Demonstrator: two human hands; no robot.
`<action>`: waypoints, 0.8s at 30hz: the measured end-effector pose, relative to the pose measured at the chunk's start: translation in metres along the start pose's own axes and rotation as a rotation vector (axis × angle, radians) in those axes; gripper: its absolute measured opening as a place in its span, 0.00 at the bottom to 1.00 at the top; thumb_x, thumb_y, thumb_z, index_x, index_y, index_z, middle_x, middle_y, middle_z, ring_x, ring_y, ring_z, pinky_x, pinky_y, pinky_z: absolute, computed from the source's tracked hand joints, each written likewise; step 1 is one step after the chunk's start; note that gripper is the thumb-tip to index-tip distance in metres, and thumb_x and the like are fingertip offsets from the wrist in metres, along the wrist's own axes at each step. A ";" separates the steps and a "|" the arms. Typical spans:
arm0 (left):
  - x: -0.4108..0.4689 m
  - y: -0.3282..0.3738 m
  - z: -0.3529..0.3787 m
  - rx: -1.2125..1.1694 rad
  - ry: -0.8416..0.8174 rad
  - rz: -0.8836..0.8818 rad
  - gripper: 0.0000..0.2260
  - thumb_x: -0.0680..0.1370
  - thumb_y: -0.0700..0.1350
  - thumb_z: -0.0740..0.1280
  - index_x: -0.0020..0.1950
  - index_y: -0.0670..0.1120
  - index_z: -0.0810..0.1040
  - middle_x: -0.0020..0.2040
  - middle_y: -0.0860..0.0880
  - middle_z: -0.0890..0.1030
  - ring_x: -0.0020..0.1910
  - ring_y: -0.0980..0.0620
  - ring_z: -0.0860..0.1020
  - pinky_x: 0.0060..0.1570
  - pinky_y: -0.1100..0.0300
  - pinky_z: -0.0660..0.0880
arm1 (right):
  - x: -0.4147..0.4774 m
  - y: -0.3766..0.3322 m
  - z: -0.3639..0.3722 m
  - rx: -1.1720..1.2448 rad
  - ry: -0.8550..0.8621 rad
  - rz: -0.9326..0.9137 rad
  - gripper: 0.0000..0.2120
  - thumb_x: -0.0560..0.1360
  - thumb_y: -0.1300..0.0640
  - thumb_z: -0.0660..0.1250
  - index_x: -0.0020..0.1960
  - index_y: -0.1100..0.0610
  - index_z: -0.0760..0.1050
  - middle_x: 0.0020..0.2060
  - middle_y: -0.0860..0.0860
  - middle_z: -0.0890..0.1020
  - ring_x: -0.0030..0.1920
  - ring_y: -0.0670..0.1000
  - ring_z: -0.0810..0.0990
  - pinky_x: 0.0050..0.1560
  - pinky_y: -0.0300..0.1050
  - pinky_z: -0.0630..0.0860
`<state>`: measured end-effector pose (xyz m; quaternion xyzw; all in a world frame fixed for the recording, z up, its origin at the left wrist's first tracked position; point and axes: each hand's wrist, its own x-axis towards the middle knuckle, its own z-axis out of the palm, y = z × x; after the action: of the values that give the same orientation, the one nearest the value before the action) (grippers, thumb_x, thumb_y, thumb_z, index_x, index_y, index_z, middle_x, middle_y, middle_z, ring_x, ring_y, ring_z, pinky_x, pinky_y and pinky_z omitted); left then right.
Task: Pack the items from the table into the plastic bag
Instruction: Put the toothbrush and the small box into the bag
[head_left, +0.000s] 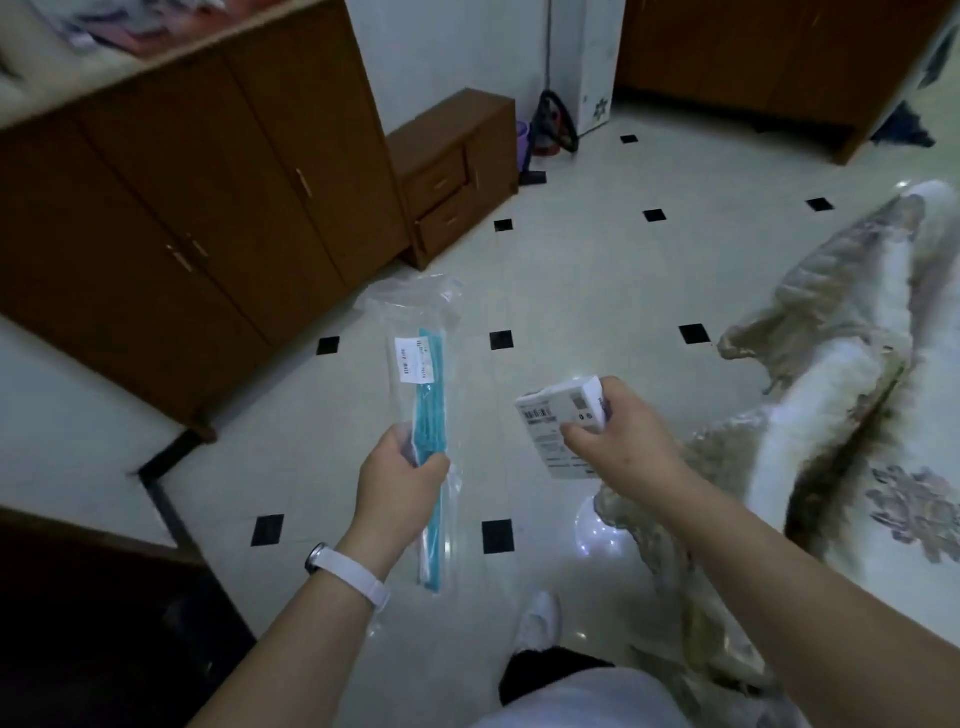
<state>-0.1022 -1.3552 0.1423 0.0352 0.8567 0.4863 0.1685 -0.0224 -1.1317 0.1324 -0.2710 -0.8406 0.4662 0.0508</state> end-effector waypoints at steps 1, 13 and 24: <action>0.016 0.008 -0.003 0.015 0.001 -0.003 0.10 0.78 0.41 0.67 0.48 0.58 0.73 0.47 0.50 0.80 0.46 0.50 0.81 0.40 0.59 0.78 | 0.017 -0.005 0.001 0.006 -0.008 -0.003 0.10 0.72 0.55 0.69 0.50 0.46 0.70 0.42 0.41 0.79 0.41 0.39 0.78 0.33 0.37 0.73; 0.148 0.095 0.023 -0.022 -0.056 0.123 0.12 0.79 0.42 0.68 0.53 0.58 0.71 0.50 0.58 0.78 0.48 0.57 0.78 0.38 0.64 0.75 | 0.143 -0.044 -0.044 -0.019 0.082 -0.015 0.10 0.71 0.53 0.68 0.50 0.49 0.70 0.42 0.43 0.79 0.42 0.43 0.79 0.39 0.44 0.77; 0.291 0.161 0.116 0.019 -0.283 0.202 0.12 0.77 0.40 0.68 0.44 0.58 0.73 0.46 0.53 0.80 0.47 0.50 0.81 0.48 0.51 0.80 | 0.237 -0.009 -0.095 -0.012 0.262 0.202 0.09 0.71 0.54 0.69 0.49 0.48 0.71 0.41 0.42 0.79 0.41 0.40 0.78 0.38 0.40 0.75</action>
<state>-0.3553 -1.1102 0.1493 0.1909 0.8210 0.4830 0.2373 -0.1953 -0.9446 0.1532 -0.4130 -0.7981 0.4245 0.1110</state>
